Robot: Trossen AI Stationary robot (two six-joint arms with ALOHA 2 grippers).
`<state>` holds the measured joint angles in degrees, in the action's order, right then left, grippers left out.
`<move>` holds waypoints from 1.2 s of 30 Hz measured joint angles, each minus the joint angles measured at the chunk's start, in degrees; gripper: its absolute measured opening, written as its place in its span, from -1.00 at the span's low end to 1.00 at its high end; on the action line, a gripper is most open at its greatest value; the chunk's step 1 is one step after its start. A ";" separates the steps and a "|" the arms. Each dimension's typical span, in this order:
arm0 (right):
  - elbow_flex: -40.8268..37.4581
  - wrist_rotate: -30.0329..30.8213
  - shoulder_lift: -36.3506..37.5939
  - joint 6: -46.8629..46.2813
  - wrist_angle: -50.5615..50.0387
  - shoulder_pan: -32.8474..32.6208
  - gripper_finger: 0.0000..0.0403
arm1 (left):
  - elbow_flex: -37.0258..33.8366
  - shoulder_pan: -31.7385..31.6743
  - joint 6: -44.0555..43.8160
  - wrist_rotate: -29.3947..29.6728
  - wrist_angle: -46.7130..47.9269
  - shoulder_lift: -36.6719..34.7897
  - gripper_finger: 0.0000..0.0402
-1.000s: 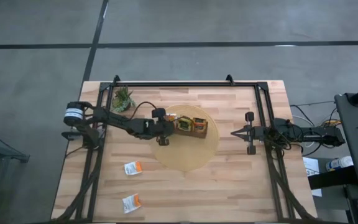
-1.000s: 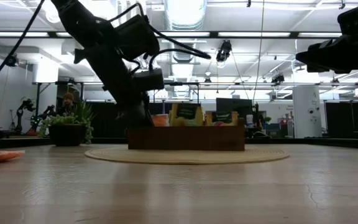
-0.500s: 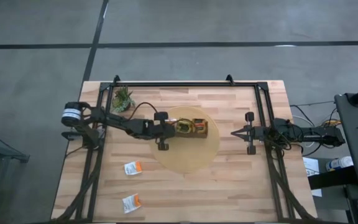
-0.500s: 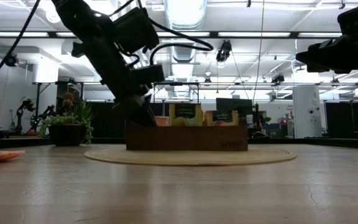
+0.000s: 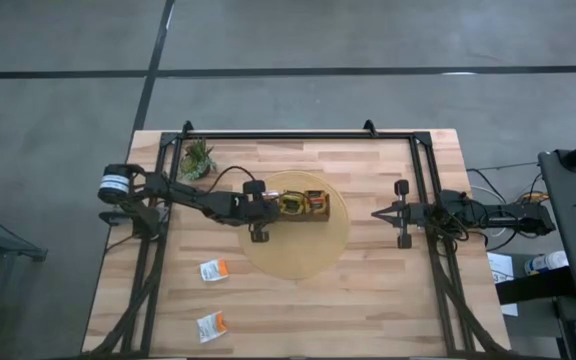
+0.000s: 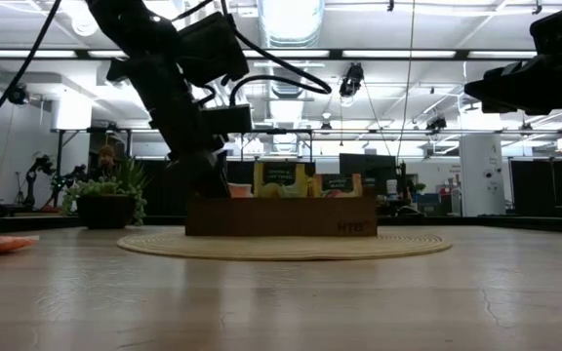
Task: Pick & Place Tea
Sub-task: Put the white tea bag into the left section of the wooden organizer
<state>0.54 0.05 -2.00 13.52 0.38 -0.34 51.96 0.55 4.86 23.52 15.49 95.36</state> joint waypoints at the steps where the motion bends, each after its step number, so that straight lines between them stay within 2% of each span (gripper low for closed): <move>1: 0.00 0.00 0.00 0.00 -0.02 -0.01 -0.96 | 0.30 0.25 -0.01 0.84 0.19 0.03 -1.00; 3: 0.00 0.00 0.00 0.00 0.00 0.00 -0.96 | 0.70 1.24 0.43 5.18 0.58 0.17 -1.00; 7: 0.00 0.00 0.00 0.00 -0.02 -0.01 -0.96 | 0.86 3.80 4.30 18.53 0.05 0.16 -1.00; 9: 0.00 0.02 0.00 0.00 0.00 0.00 -0.96 | 0.80 4.92 5.45 21.41 0.06 0.16 -1.00; 14: 0.00 0.00 -0.02 0.00 -0.01 -0.01 -0.96 | 1.26 6.54 5.65 18.11 -0.36 0.16 -1.00; 21: 0.00 0.00 -0.02 0.00 -0.02 0.00 -0.96 | 2.37 8.64 5.64 18.23 -0.36 0.08 -1.00; 27: 0.01 0.02 -0.05 0.00 0.00 -0.01 -0.96 | 3.96 11.39 3.63 18.44 5.57 -1.66 -1.00; 36: 0.00 0.00 -0.06 0.00 -0.02 -0.02 -0.96 | 4.01 16.51 -4.07 18.80 12.29 -6.57 -1.00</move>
<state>0.54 0.05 -2.06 13.52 0.36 -0.36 55.96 17.06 0.79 42.33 27.79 88.80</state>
